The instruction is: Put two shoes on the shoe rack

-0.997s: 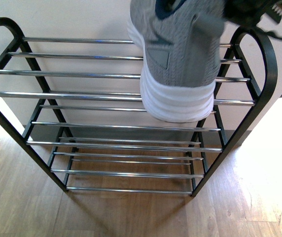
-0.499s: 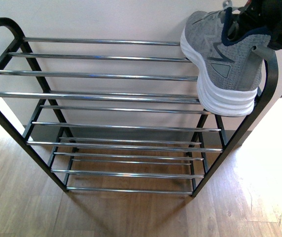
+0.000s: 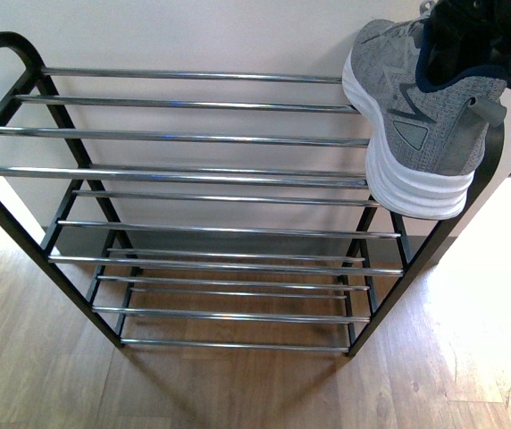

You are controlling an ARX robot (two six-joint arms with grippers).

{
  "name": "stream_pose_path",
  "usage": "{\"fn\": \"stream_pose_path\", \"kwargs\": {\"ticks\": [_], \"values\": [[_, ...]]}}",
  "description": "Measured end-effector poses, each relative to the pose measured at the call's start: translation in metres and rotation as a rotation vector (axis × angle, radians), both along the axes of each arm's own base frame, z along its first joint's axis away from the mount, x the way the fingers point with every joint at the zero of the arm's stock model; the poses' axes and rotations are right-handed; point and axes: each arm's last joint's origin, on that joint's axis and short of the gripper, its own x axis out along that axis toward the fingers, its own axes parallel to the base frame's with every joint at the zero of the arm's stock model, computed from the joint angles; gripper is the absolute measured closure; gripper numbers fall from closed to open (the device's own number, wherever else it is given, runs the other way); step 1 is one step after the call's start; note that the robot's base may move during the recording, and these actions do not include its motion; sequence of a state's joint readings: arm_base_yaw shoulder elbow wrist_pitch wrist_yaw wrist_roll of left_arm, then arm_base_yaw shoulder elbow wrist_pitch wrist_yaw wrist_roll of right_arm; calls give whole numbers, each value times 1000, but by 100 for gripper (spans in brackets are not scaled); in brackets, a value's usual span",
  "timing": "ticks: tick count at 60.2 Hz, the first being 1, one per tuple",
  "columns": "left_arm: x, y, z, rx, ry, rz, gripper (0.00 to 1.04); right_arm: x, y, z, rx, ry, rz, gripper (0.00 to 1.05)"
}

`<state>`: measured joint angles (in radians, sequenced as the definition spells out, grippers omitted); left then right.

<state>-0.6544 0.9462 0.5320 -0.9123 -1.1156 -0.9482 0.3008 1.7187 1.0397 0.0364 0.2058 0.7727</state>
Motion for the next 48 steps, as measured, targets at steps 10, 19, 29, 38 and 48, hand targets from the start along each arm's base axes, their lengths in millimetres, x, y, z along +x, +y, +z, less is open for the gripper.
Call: {"fn": "stream_pose_path", "kwargs": {"ticks": [10,19,29,38,48], "values": [[0,0,0,0,0,0,103,-13,-4,22,0,-14,12,38],[0,0,0,0,0,0,103,-34,-19,49,-90,-129,36,14],[0,0,0,0,0,0,103,-60,-47,63,-320,-318,7,9],[0,0,0,0,0,0,103,-74,-61,51,-462,-505,105,22],[0,0,0,0,0,0,103,-113,-75,24,-555,-620,152,57]]}}
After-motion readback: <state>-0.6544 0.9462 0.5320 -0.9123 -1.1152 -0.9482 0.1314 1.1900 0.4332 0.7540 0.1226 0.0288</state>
